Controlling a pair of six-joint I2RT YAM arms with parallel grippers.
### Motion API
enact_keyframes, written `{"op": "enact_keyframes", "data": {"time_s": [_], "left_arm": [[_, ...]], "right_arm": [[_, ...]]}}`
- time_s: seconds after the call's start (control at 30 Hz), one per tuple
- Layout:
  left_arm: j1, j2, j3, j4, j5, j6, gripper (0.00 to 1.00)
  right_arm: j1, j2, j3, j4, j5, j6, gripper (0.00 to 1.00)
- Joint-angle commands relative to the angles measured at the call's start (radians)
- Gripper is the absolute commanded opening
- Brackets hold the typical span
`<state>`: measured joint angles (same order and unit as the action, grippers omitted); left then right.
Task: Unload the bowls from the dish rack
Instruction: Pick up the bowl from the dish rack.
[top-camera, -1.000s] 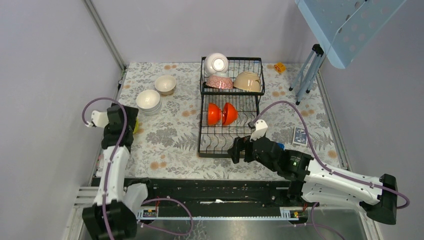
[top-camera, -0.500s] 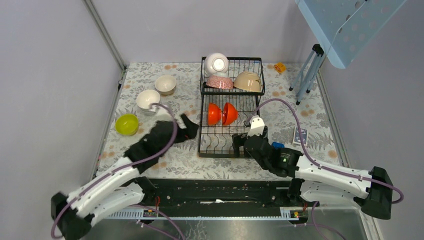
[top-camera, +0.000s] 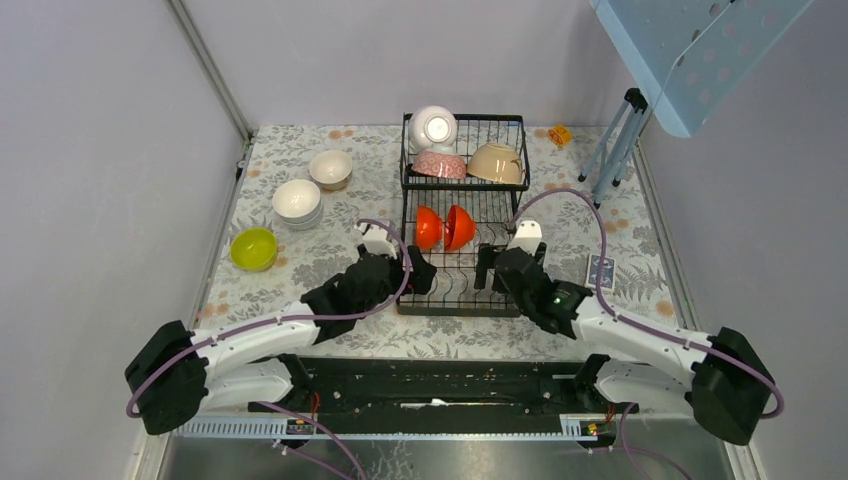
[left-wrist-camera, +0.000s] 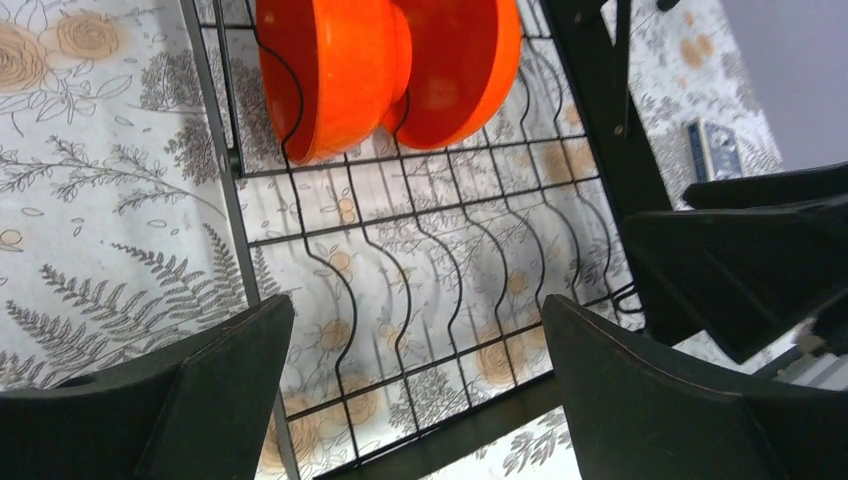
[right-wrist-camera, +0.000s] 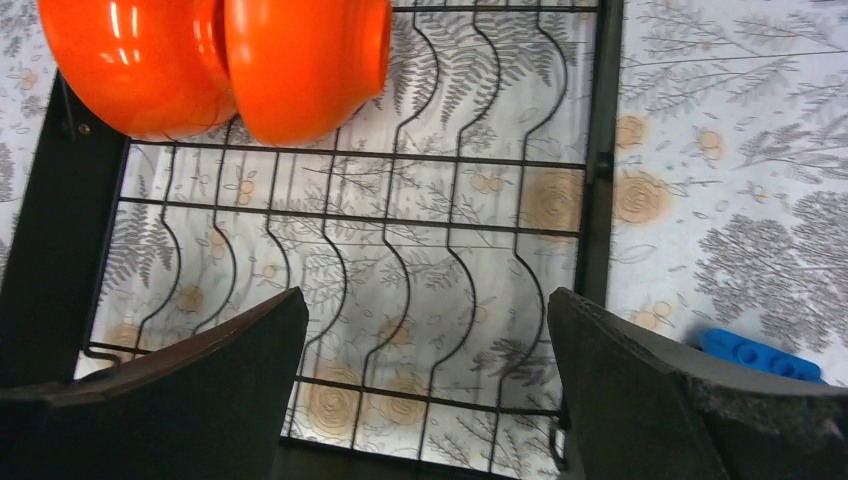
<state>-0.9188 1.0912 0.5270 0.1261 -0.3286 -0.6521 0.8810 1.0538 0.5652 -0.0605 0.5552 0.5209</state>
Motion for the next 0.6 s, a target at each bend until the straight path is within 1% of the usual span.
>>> {"op": "enact_keyframes", "data": {"time_s": [0.0, 0.2, 0.4, 0.57], "left_arm": [[0.000, -0.030, -0.032, 0.130, -0.050, -0.040, 0.99], [-0.001, -0.126, -0.128, 0.093, -0.062, -0.152, 0.99], [0.000, -0.207, -0.177, 0.048, -0.053, -0.195, 0.99], [0.000, -0.223, -0.197, 0.043, -0.038, -0.205, 0.99]], "right_arm": [[-0.033, 0.079, 0.104, 0.104, -0.077, 0.029, 0.98], [-0.075, 0.205, 0.190, 0.195, -0.135, 0.093, 1.00], [-0.151, 0.281, 0.168, 0.337, -0.202, 0.131, 1.00], [-0.187, 0.326, 0.123, 0.461, -0.251, 0.127, 1.00]]}}
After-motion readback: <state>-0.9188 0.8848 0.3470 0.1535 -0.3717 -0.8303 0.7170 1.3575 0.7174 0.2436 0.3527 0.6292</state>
